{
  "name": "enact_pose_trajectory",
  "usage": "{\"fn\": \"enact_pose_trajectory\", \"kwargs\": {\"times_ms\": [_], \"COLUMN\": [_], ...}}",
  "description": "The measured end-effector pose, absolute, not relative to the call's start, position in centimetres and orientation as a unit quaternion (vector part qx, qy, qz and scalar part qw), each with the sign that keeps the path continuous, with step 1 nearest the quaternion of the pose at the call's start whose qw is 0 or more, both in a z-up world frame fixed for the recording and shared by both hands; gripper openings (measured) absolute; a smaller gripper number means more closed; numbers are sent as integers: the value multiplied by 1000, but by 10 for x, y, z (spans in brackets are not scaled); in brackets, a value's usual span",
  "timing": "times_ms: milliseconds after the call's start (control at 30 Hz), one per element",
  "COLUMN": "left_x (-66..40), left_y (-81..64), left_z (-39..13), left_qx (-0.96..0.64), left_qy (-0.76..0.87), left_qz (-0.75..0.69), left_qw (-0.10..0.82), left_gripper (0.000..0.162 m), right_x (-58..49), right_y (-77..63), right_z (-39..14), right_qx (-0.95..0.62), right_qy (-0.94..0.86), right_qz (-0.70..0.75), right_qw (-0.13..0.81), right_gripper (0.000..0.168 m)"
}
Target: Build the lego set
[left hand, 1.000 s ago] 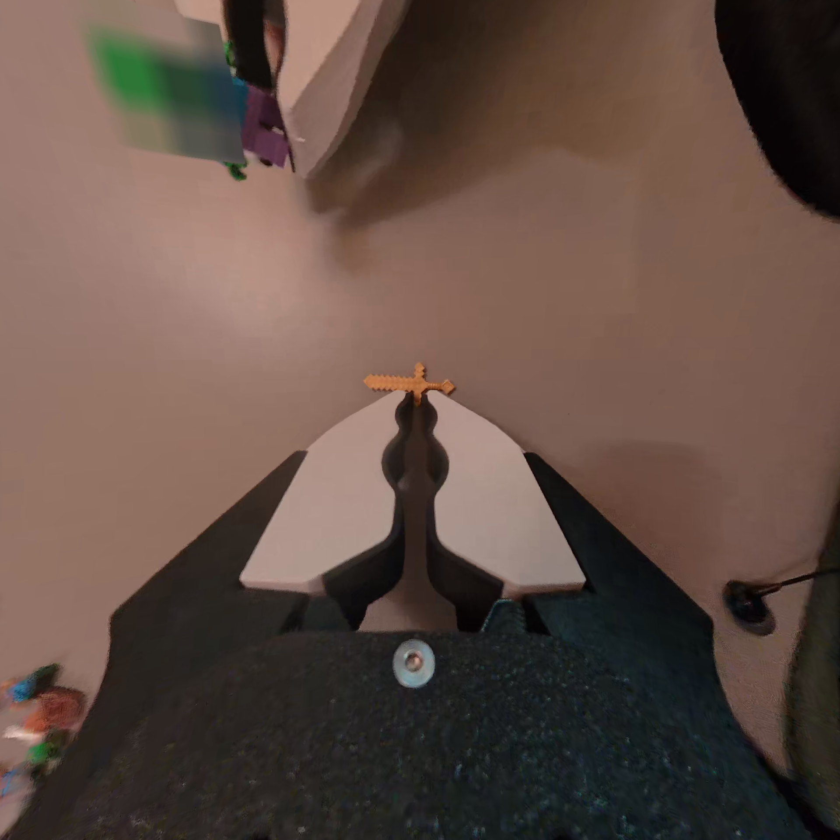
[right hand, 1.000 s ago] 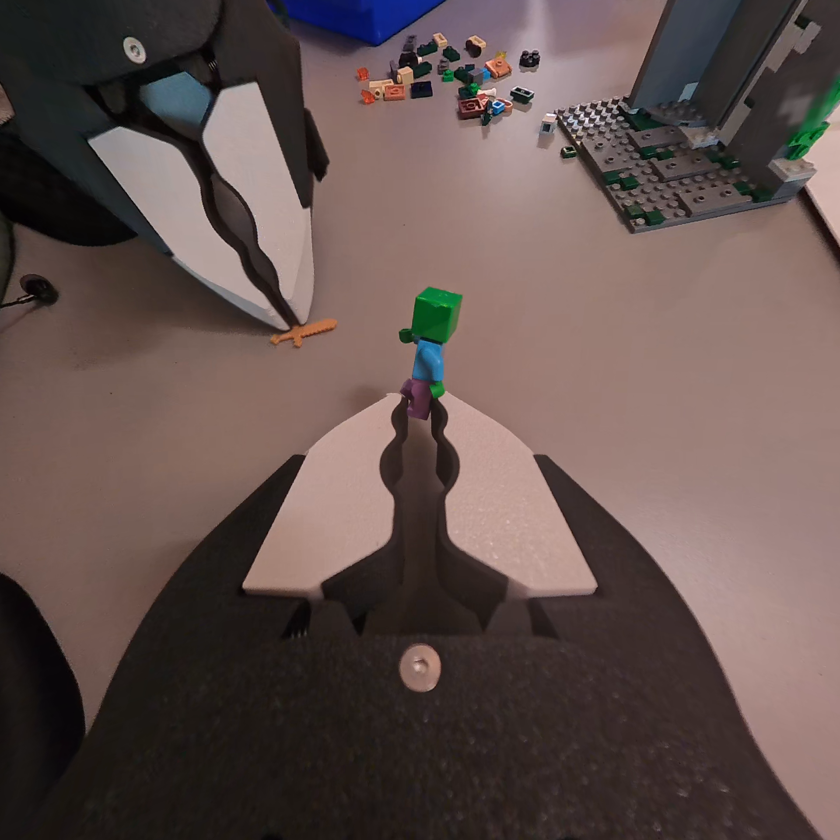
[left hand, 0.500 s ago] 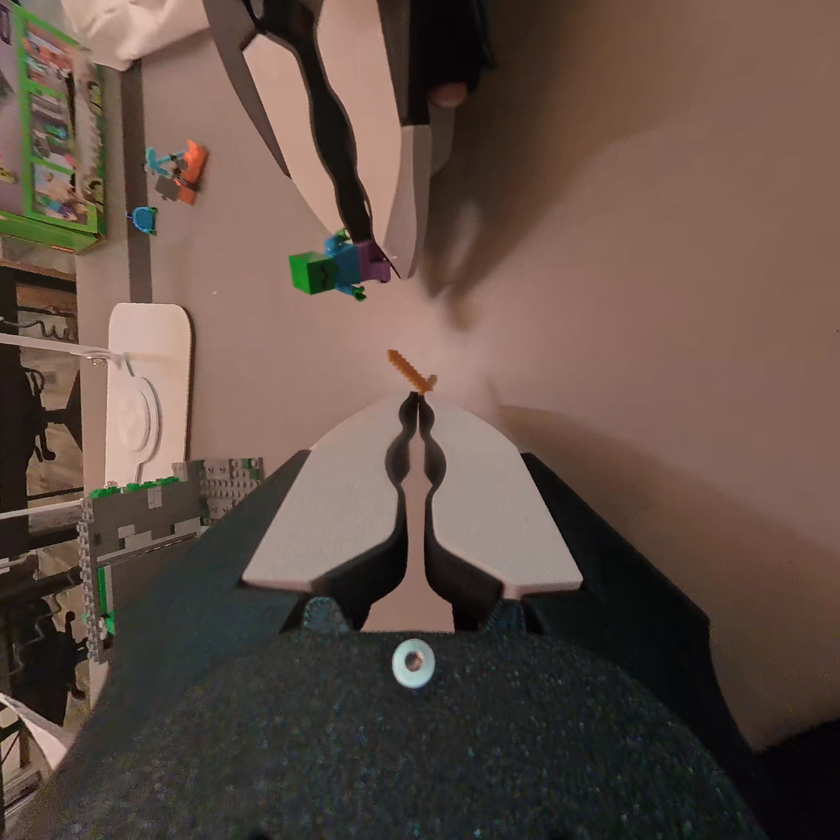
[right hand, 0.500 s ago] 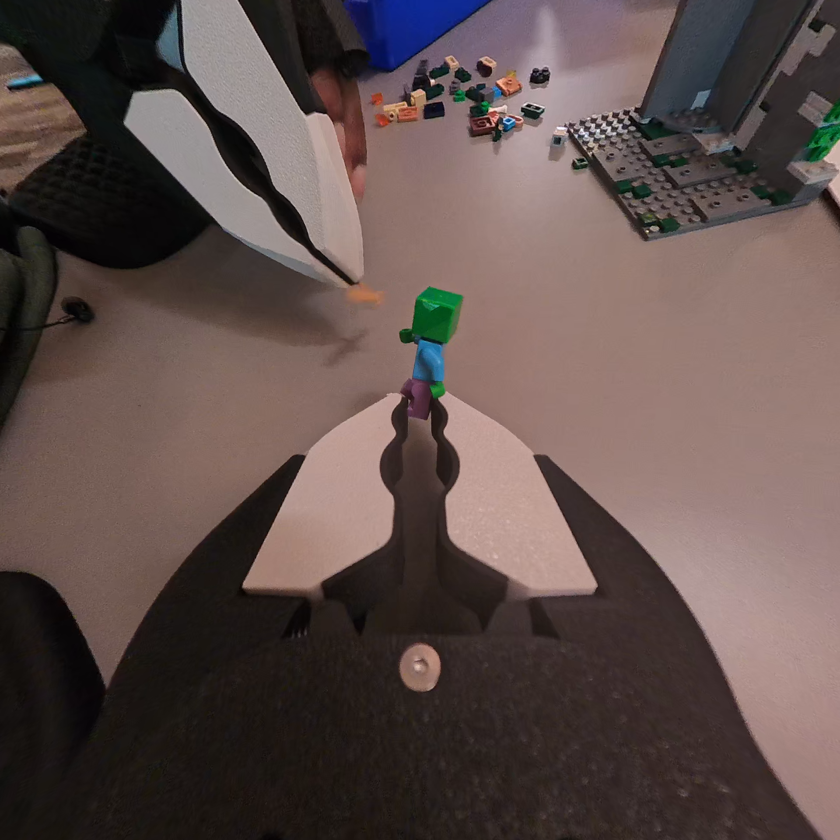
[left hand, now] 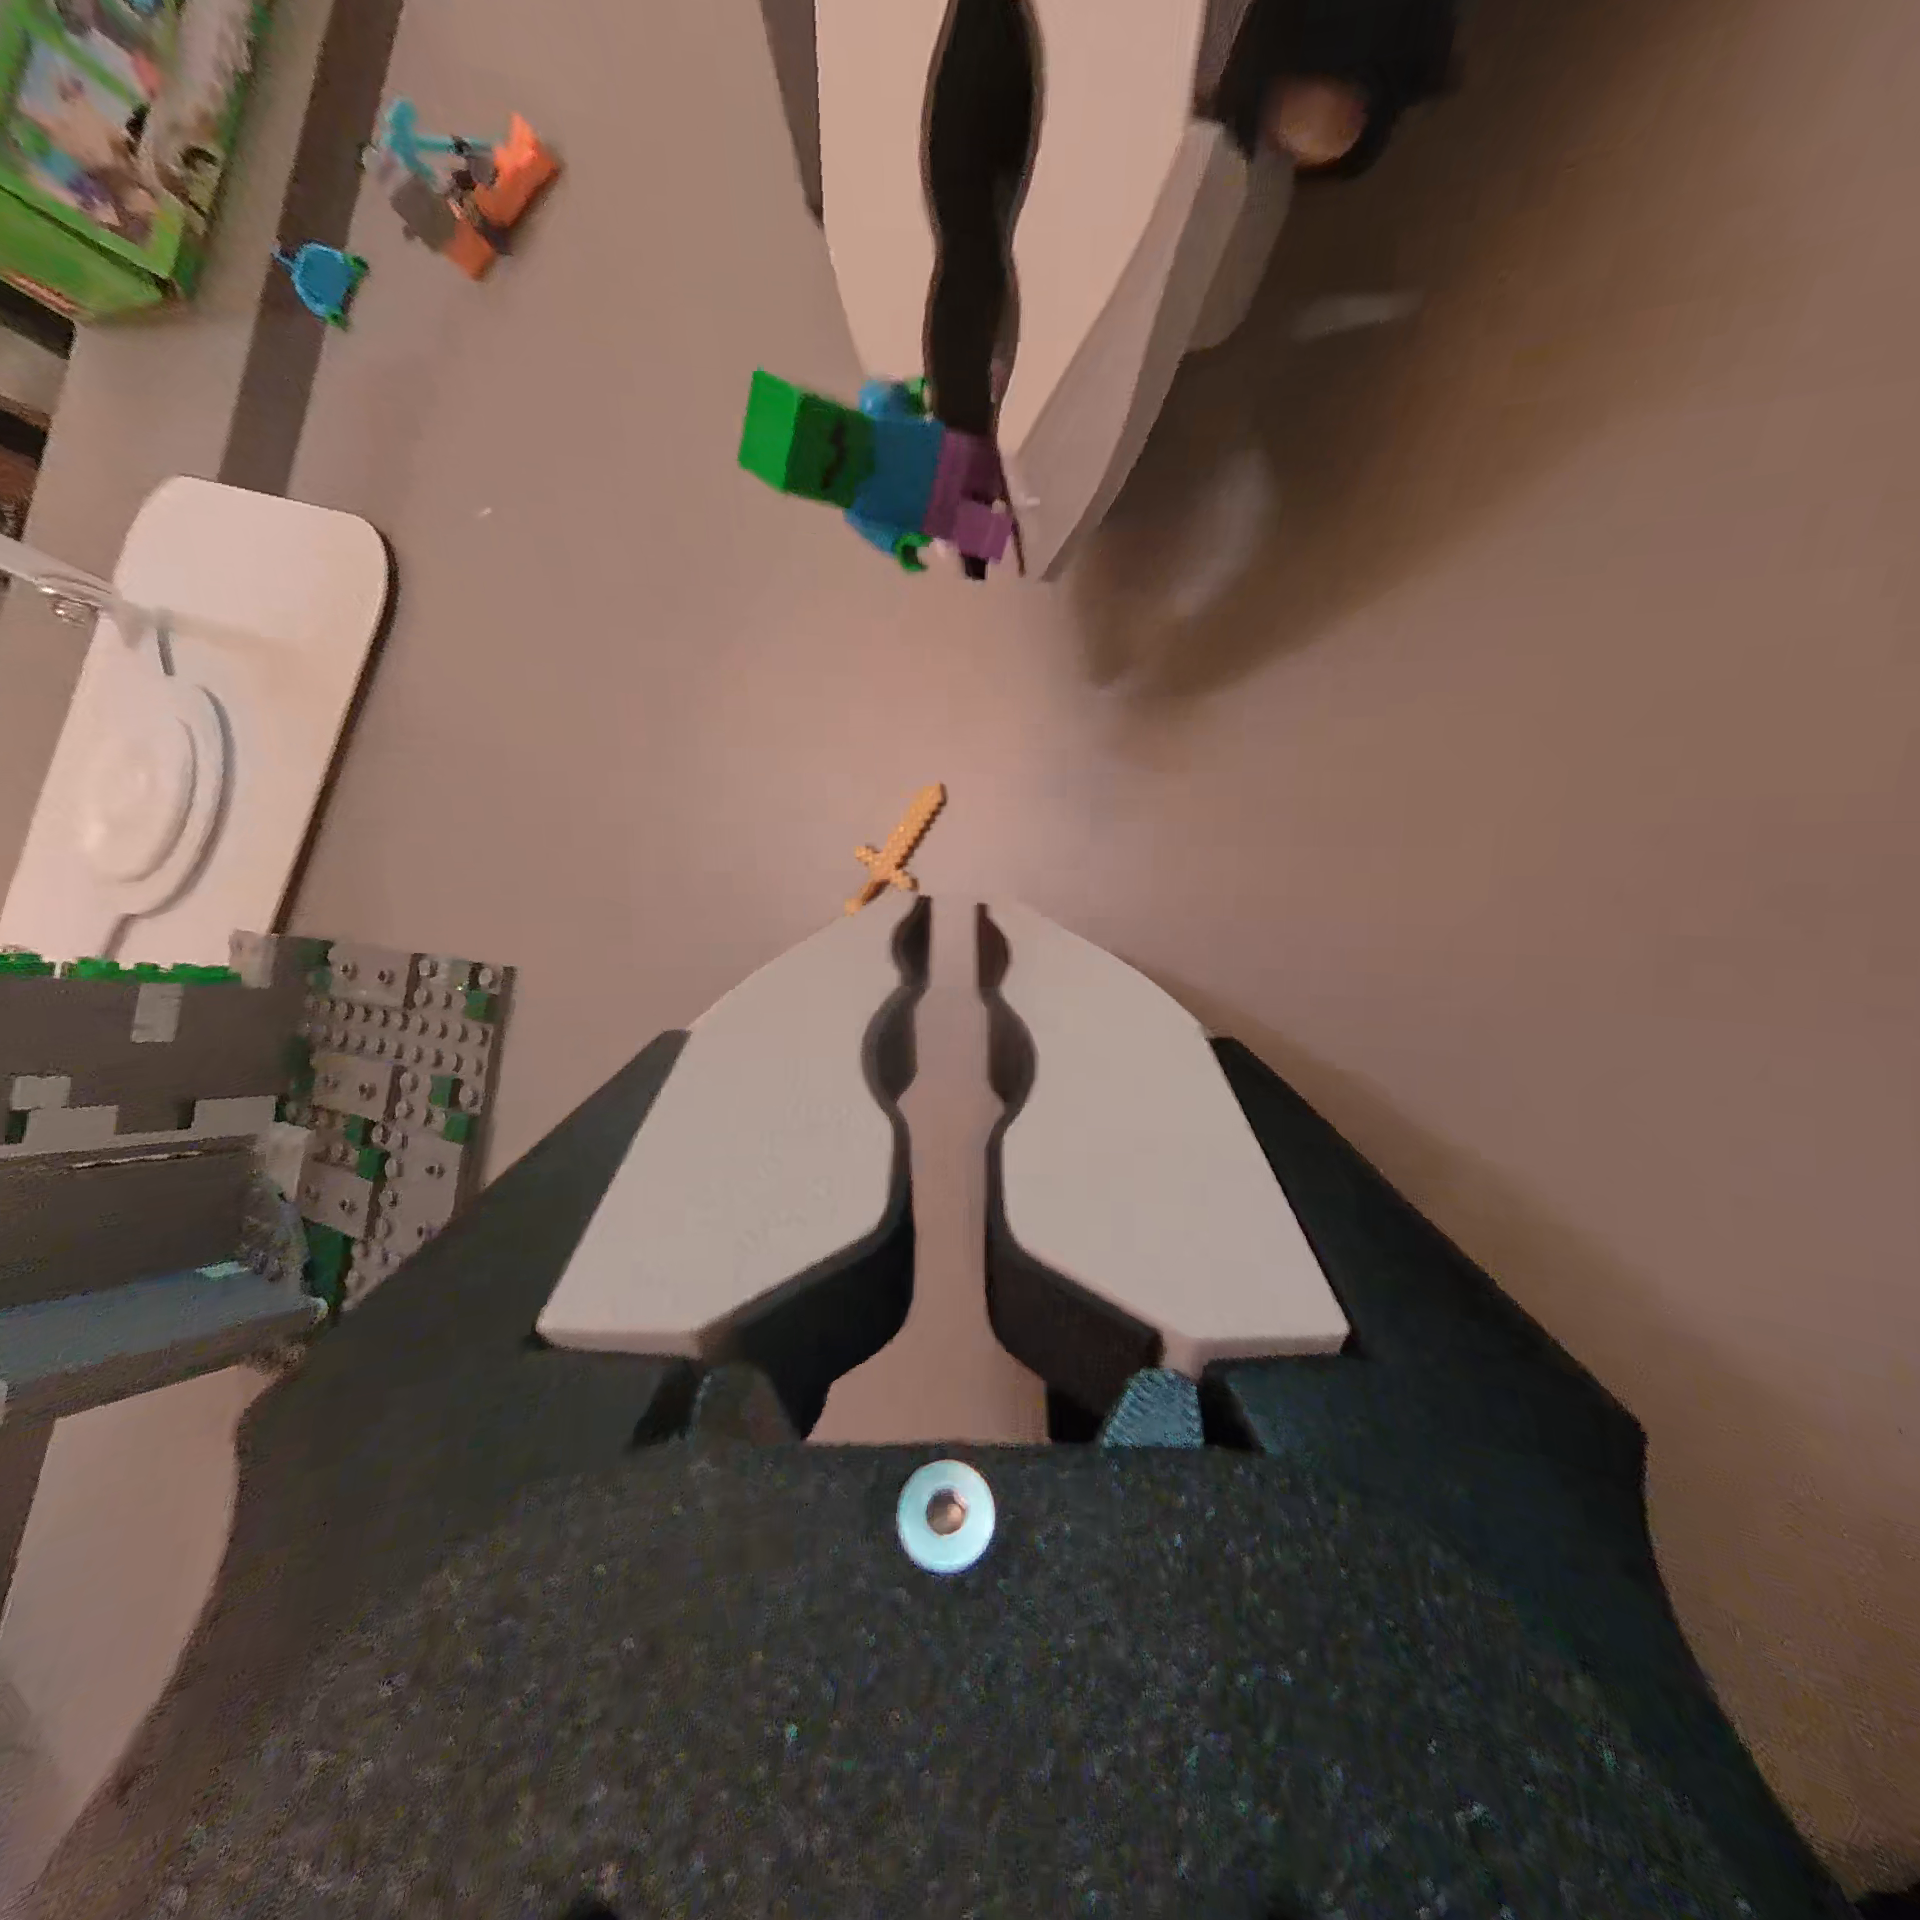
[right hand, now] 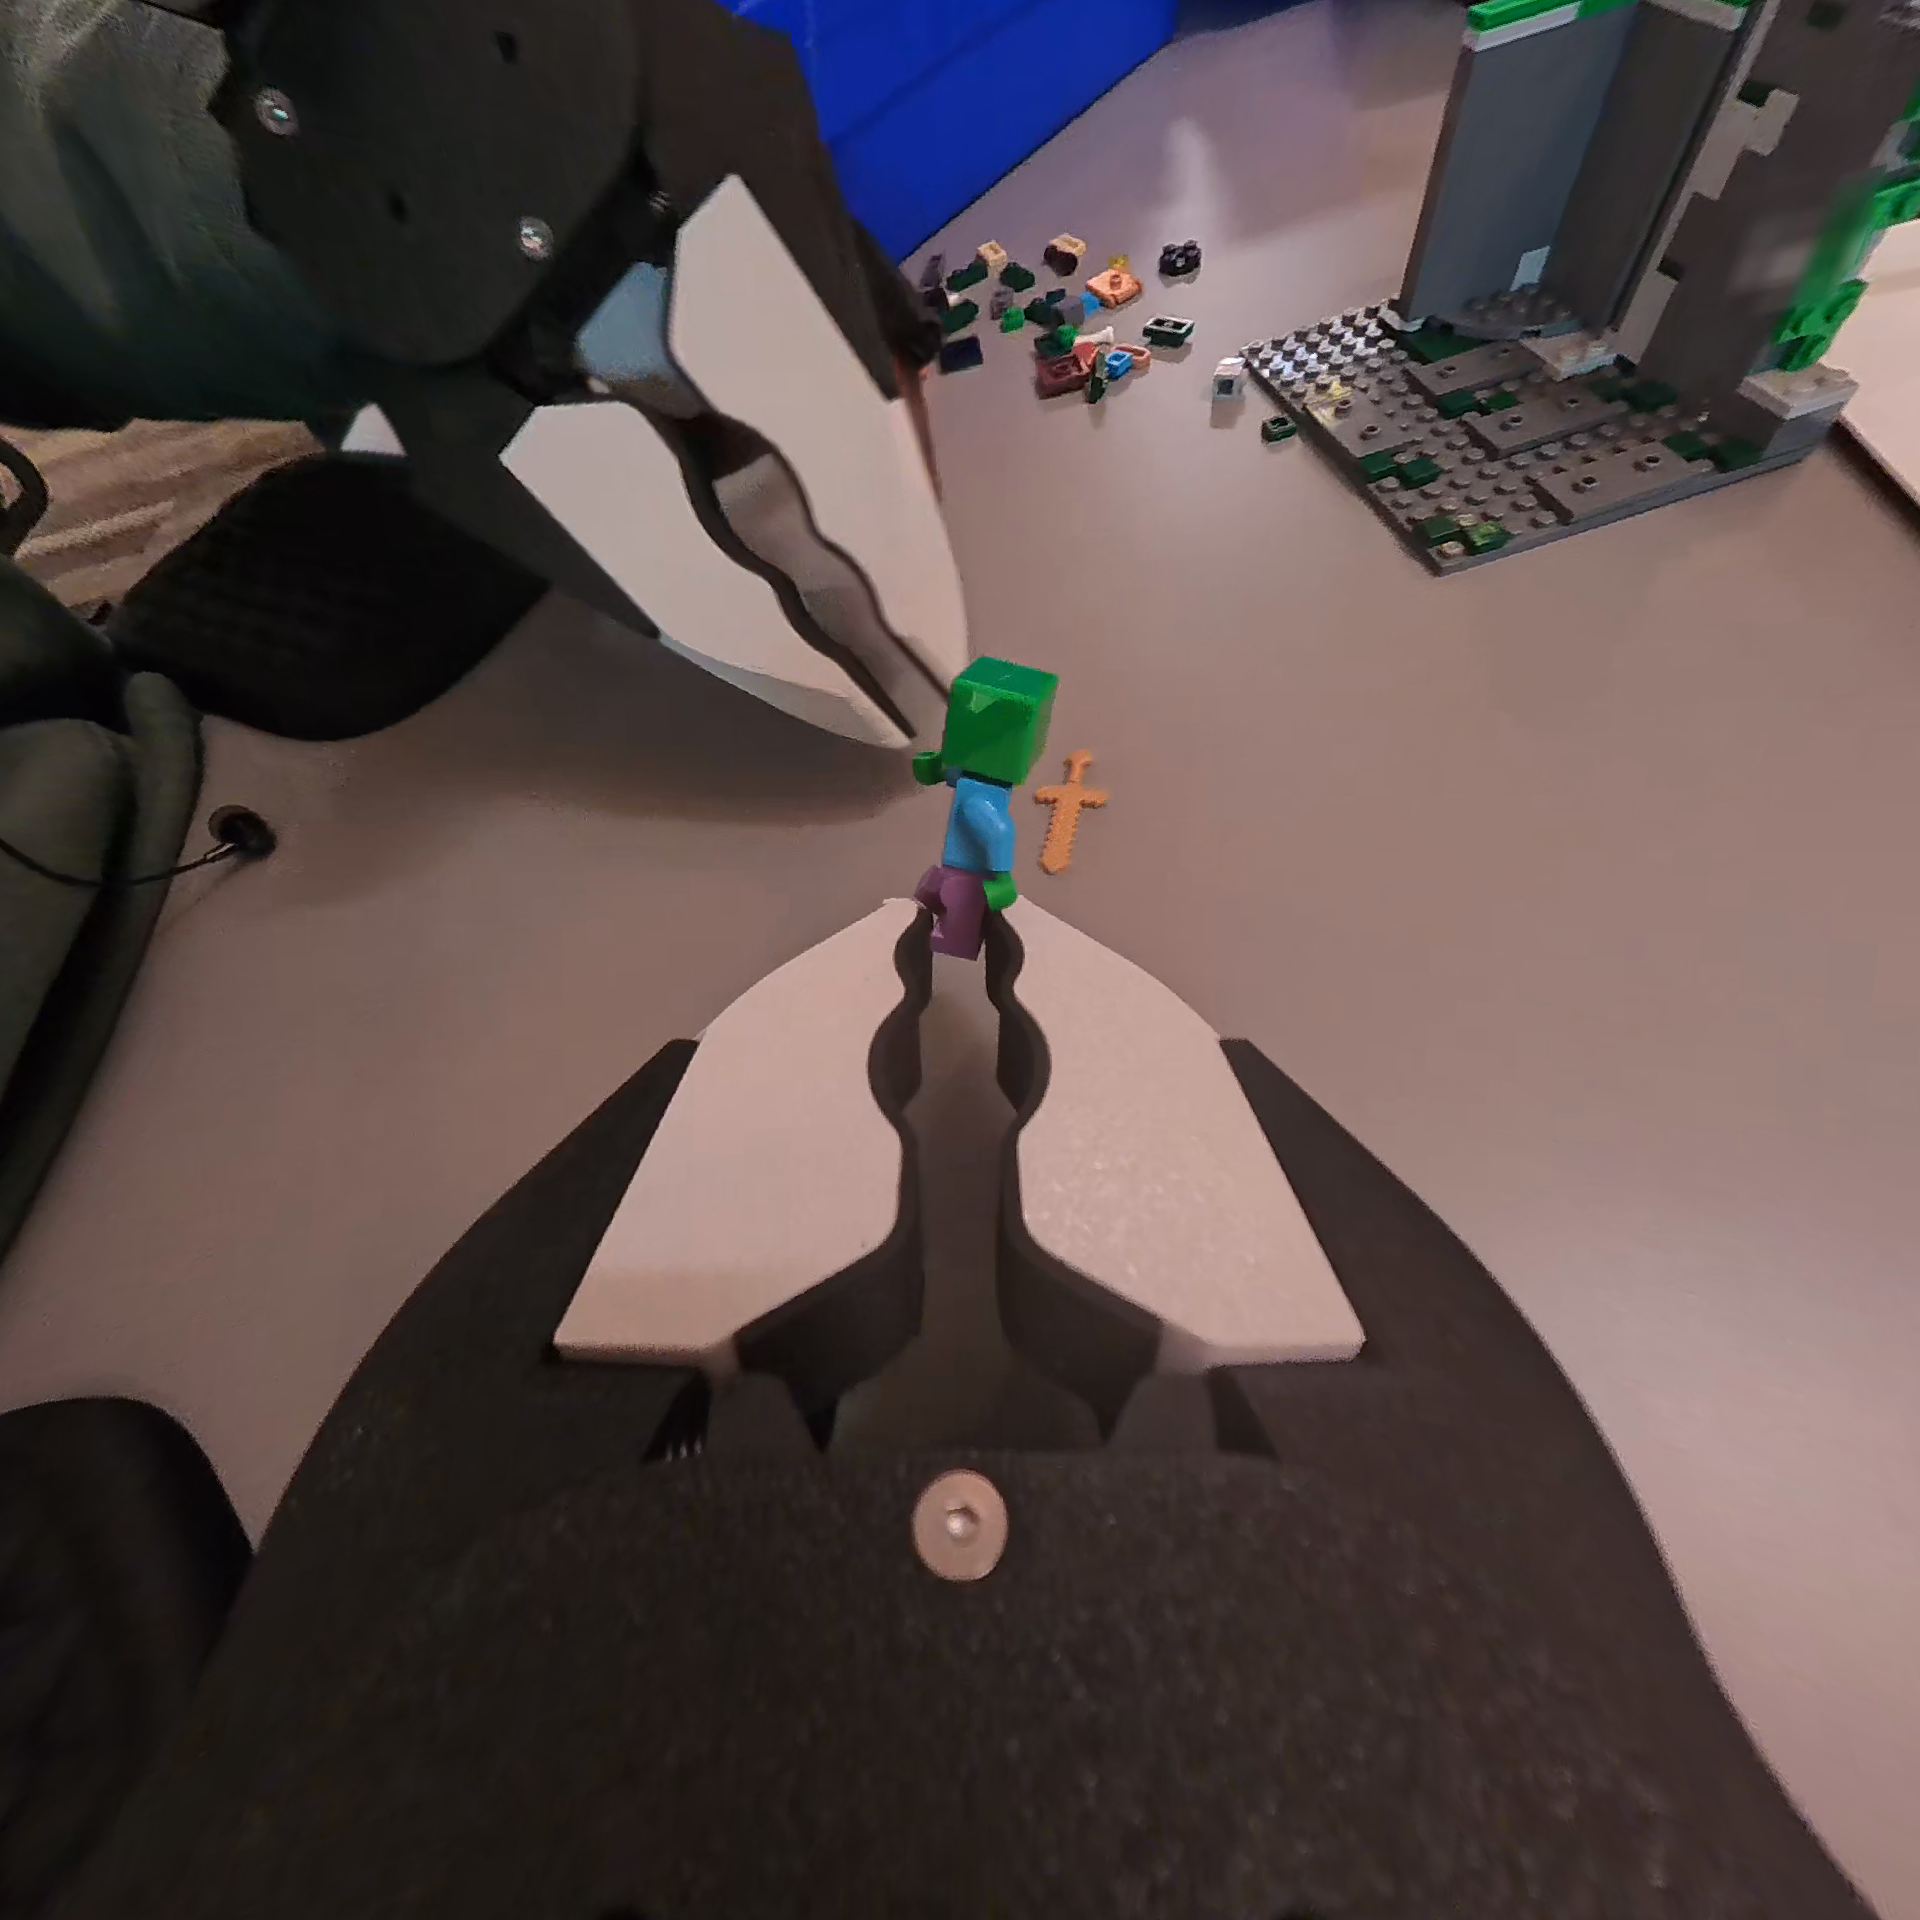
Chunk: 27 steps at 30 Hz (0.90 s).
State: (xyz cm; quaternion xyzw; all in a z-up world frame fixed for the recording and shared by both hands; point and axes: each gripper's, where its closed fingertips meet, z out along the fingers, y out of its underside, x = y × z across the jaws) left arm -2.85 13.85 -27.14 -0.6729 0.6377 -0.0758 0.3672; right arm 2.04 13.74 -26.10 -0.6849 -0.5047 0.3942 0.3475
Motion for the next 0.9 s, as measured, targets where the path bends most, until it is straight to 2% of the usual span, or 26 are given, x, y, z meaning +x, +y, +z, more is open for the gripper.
{"fn": "enact_pose_trajectory", "kwargs": {"times_ms": [100,500,600,767,900], "left_x": [-33,-30,-28,-26,-18], "left_y": [153,173,170,169,163], "left_z": [-282,-297,-298,-298,-293], "left_qx": [-678,-615,-611,-616,-635], "left_qy": [655,771,777,770,726], "left_qz": [-79,-71,-84,-88,-131], "left_qw": [325,151,126,143,228], "left_gripper": [16,13,6,2,1], "right_x": [23,28,29,29,30], "right_y": [142,145,146,147,148], "right_z": [-261,-260,-259,-259,-259], "right_qx": [-692,-694,-695,-697,-698], "right_qy": [-494,-485,-480,-477,-472], "right_qz": [393,408,412,416,414], "right_qw": [350,341,340,337,343], "right_gripper": [9,9,9,9,9]}}
